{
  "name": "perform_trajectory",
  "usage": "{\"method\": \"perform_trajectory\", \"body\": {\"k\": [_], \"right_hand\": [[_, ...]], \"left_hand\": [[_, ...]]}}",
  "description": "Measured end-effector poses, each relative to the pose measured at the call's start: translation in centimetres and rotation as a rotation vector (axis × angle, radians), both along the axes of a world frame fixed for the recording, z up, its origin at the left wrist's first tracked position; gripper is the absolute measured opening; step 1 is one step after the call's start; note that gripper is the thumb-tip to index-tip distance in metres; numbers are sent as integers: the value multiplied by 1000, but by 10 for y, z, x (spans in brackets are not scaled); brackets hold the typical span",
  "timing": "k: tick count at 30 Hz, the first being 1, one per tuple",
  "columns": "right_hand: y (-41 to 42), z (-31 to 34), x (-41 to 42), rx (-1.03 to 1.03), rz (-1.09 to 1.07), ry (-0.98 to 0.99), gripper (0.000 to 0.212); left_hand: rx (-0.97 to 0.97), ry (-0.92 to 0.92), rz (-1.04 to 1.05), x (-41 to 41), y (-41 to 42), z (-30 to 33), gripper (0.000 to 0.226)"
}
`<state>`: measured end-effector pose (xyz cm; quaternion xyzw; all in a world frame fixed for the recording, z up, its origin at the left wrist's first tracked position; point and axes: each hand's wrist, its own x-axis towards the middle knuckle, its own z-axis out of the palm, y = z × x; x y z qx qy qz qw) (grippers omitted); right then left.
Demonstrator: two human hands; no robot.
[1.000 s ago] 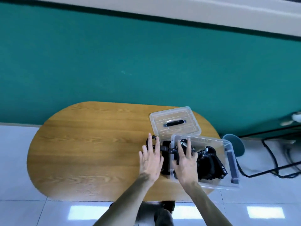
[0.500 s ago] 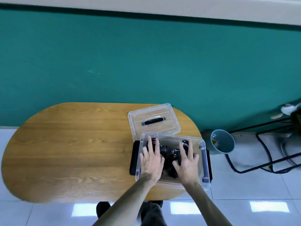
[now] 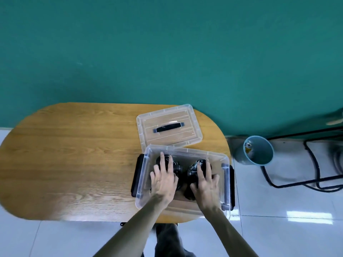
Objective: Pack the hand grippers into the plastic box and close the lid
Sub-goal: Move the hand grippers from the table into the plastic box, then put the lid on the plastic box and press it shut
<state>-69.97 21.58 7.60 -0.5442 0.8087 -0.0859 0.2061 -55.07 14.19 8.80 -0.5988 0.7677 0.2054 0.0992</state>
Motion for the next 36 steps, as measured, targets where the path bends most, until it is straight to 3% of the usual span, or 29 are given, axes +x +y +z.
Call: {"method": "perform_trajectory", "body": {"k": [6,9,15,24,28,30,36], "right_hand": [[0,-12,-4,-28,4,-14,81],[-3,-16,-2,56,27,16,80],[-11,8,9,35,-58,203,62],[-33,103,12,13,-9,298,60],[-47,139,23,18,59,324,59],[-53,149,29,-13,75,371,65],[-77,168,46,43,104,371,55]], "left_hand": [[-58,-27,-62,1,1,-16,79],[-28,-12,-73,4,1,-19,78],[-19,39,-189,22,-5,-7,70],[-195,50,-143,55,-51,84,70],[-163,38,-162,70,-73,124,67],[-194,27,-167,76,-82,134,65],[-185,9,-179,88,-96,144,65]]}}
